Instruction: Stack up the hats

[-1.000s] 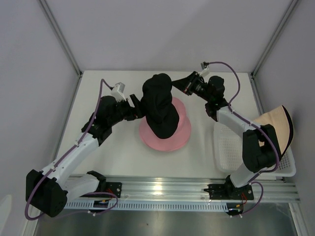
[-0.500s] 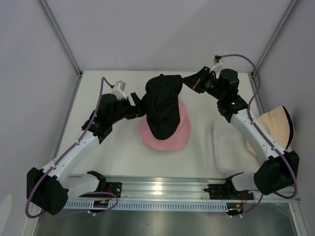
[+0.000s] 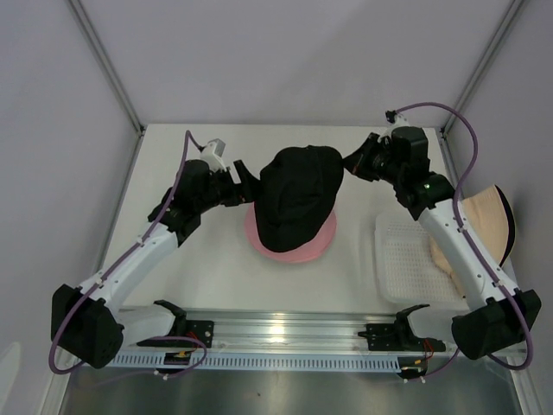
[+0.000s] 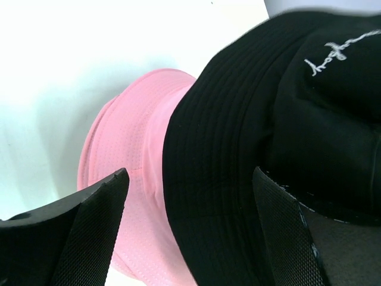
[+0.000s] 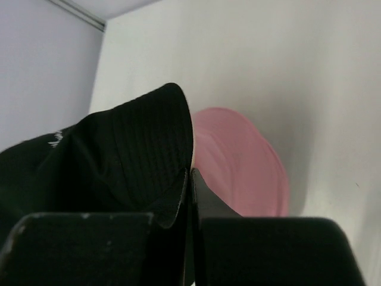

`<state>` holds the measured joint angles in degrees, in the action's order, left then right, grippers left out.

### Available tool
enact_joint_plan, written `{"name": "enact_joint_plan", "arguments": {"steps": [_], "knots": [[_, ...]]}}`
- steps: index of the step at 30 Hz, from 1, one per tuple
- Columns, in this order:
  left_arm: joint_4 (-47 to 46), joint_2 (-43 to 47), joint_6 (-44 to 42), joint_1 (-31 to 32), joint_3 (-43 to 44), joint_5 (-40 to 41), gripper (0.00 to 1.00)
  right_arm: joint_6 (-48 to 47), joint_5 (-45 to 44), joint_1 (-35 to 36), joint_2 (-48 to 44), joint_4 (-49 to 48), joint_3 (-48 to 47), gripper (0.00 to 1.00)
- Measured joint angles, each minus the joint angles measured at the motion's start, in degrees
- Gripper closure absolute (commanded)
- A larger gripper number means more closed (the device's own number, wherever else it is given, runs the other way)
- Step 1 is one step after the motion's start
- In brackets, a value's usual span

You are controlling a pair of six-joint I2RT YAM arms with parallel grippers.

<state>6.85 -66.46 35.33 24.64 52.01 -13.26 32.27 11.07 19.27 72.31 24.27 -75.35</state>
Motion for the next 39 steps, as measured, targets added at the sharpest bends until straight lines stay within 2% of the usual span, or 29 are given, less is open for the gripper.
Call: {"name": "enact_joint_plan", "arguments": {"steps": [7,12,14,20,26,29,32,39], "knots": [[1.6,0.2,-2.1,0.0,1.5,1.7,0.07,-1.9,-1.4,-2.1,0.6,1.7,7.3,1.0],[2.9,1.7,-2.1,-0.3,1.4,1.7,0.02,-2.4,-1.2,-2.1,-1.1,-1.2,14.5,1.0],[1.8,3.1,-0.3,-0.8,0.3,1.0,0.03,-1.9,-0.4,-2.1,-1.9,-4.4,18.0,1.0],[-6.0,11.3,10.6,-3.2,-11.3,-0.7,0.03,1.9,0.0,0.1,-2.6,-13.9,27.3,1.0],[-8.5,18.1,19.4,-3.3,-17.7,-0.5,0.04,4.0,-3.1,2.3,-3.3,-16.5,28.5,1.0],[-10.1,21.7,22.6,-3.3,-19.6,-0.6,0.09,4.6,-4.5,2.4,-4.7,-17.1,28.6,1.0],[-12.9,21.6,24.7,-3.3,-19.6,-0.8,0.12,5.2,-5.3,2.4,-5.8,-17.7,28.6,1.0],[-15.3,17.4,27.7,-3.3,-22.1,-0.6,0.11,5.3,-5.7,2.6,-5.5,-18.4,28.6,1.0]]}}
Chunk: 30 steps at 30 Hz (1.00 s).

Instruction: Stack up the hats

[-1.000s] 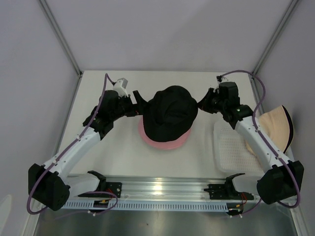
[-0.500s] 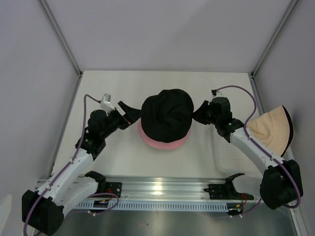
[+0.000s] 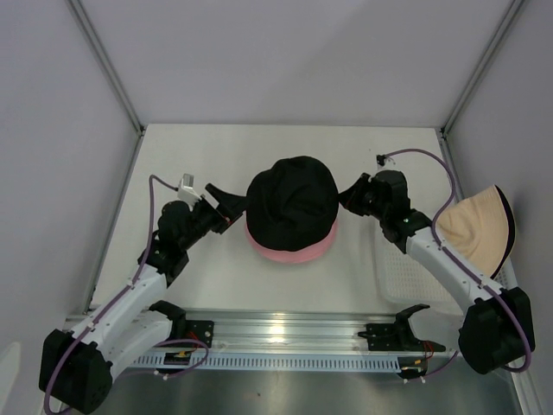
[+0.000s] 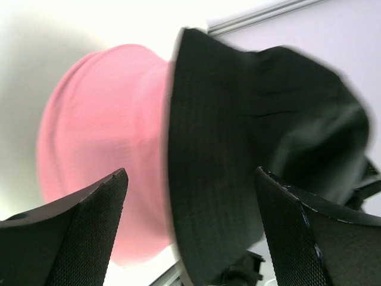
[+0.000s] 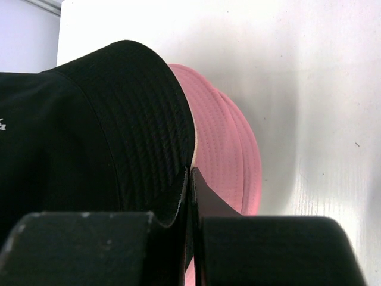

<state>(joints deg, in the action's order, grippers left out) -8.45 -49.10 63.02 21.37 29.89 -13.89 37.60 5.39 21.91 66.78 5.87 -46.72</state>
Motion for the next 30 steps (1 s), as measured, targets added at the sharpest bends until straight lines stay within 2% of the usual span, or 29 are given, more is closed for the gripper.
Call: {"name": "enact_joint_plan", "arguments": {"steps": [7,10,11,15,16,18,23,30], "knots": [[-4.6,-1.5,2.1,0.1,-5.6,-1.0,0.22,0.0,0.3,0.2,1.7,-0.2,0.0,1.0],[-9.3,-4.4,3.6,0.6,-5.6,-2.0,0.34,0.0,0.3,0.2,2.1,-0.3,0.0,1.0],[-10.6,-5.2,4.1,0.8,-5.6,-2.4,0.45,0.0,0.3,0.3,2.1,-0.3,0.0,1.0],[-14.4,-6.8,6.0,1.0,-5.6,-3.1,0.69,0.0,0.3,0.5,2.1,-0.3,0.0,1.0],[-15.3,-6.8,6.4,1.0,-5.8,-3.1,0.82,0.0,0.2,0.5,2.1,-0.3,0.0,1.0],[-16.9,-6.8,7.2,1.0,-6.2,-3.1,0.99,0.0,0.2,0.5,2.1,-0.3,0.0,1.0],[-18.0,-6.1,7.9,1.0,-6.8,-2.5,0.99,-0.2,-0.2,0.5,2.6,-0.1,0.0,1.0],[-0.1,5.8,2.4,1.2,-2.3,8.3,0.99,-1.8,-1.3,0.6,3.6,2.3,-1.0,1.0]]}}
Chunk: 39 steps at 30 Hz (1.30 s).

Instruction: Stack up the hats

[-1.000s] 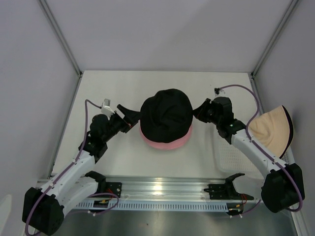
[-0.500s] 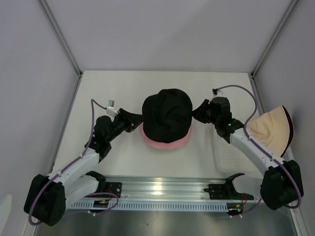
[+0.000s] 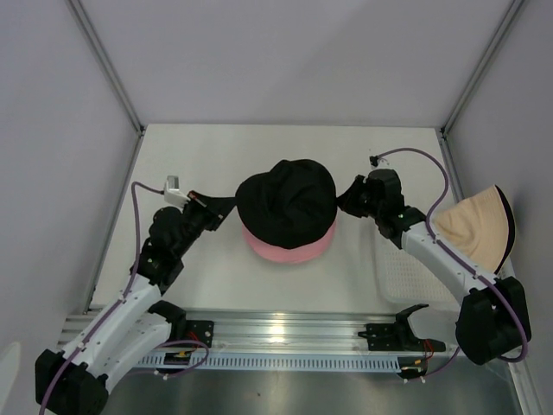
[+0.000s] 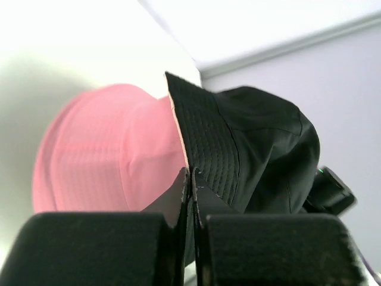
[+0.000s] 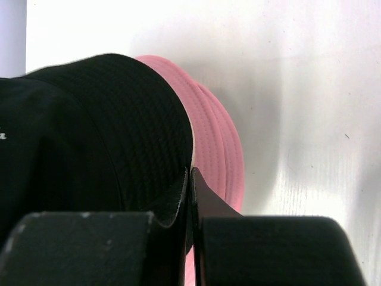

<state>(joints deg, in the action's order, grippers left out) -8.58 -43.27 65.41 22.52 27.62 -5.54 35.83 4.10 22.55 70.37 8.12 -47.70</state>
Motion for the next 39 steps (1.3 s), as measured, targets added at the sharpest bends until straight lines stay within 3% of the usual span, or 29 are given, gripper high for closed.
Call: {"name": "enact_joint_plan", "arguments": {"steps": [5,12,19,26,36,38,39], "knots": [[6.1,-2.2,-2.6,0.1,2.3,5.8,0.99,-1.2,0.0,0.3,1.0,1.0,-2.5,1.0],[6.0,-12.2,-2.5,1.3,-2.7,6.7,0.99,-1.9,1.4,0.6,4.5,0.9,-4.0,1.0],[5.2,-12.5,-3.1,4.1,-3.3,9.2,0.99,-2.4,1.8,0.6,6.0,1.5,-3.8,1.0],[5.3,-10.5,-4.9,5.5,-4.8,13.2,0.99,-2.5,1.3,0.9,1.6,0.0,1.9,1.0],[6.1,-10.8,-9.9,9.9,-4.3,18.8,0.99,-4.4,-4.2,5.1,0.8,-2.1,3.7,1.0],[7.3,-10.7,-11.3,10.3,-3.5,19.3,0.96,-4.9,-5.0,5.4,0.8,-1.9,3.6,0.89],[8.4,-10.4,-12.2,10.3,-2.8,19.4,0.85,-5.1,-5.5,5.4,0.8,-1.5,3.4,0.84]]}}
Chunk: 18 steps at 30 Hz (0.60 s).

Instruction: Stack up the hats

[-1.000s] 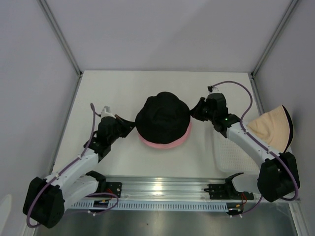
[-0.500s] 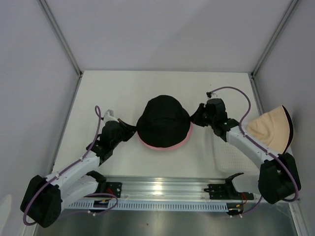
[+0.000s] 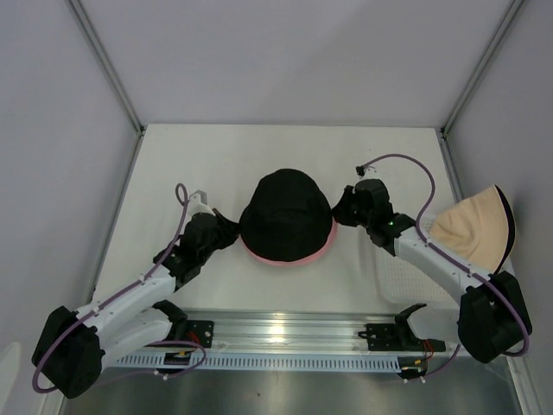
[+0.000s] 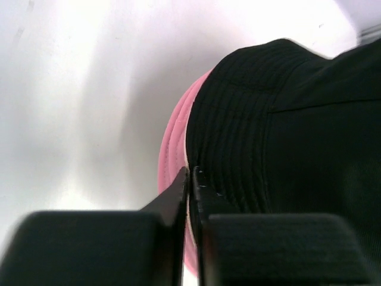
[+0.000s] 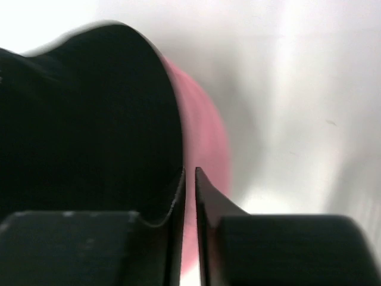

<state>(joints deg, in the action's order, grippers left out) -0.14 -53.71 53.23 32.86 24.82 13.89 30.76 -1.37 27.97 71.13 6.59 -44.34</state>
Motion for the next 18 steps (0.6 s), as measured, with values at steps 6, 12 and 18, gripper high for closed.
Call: {"name": "enact_joint_plan", "arguments": {"steps": [6,12,18], "knots": [[14.9,3.2,-8.0,0.0,9.3,1.7,0.01,-4.5,-9.9,-0.2,-0.6,16.7,-9.9,0.05],[23.9,9.9,-14.3,0.0,22.0,4.6,0.01,-8.1,-19.8,-7.7,-8.6,26.7,-23.1,0.01],[28.9,16.1,-16.8,0.0,24.6,3.9,0.0,-8.7,-32.1,-26.4,-17.0,29.6,-18.7,0.01]]}}
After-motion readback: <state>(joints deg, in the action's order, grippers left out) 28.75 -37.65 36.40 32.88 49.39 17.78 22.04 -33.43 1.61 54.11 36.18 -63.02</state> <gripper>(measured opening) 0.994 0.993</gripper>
